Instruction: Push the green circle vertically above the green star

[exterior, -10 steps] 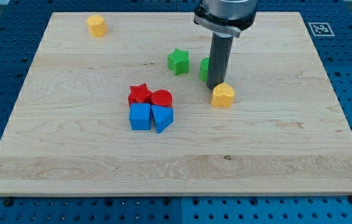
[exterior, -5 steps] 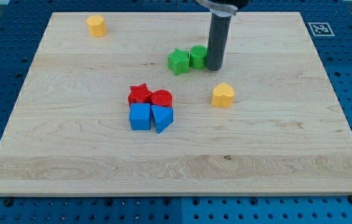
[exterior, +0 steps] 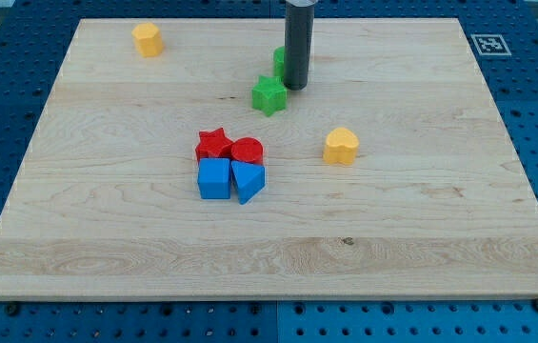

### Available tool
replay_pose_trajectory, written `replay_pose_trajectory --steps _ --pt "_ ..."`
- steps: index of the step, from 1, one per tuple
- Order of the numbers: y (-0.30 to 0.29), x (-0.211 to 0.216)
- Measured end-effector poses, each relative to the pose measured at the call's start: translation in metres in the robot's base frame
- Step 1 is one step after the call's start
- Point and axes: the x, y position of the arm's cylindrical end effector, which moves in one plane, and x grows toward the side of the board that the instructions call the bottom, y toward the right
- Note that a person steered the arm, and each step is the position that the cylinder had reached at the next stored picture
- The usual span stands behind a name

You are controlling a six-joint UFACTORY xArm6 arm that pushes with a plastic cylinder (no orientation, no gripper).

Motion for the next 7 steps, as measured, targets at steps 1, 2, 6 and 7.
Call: replay_pose_trajectory --steps 1,2,6,7 --pt "-0.001 -0.013" --pt "-0.001 -0.035" --pt "-0.001 -0.081" --pt "0.016 -0.079"
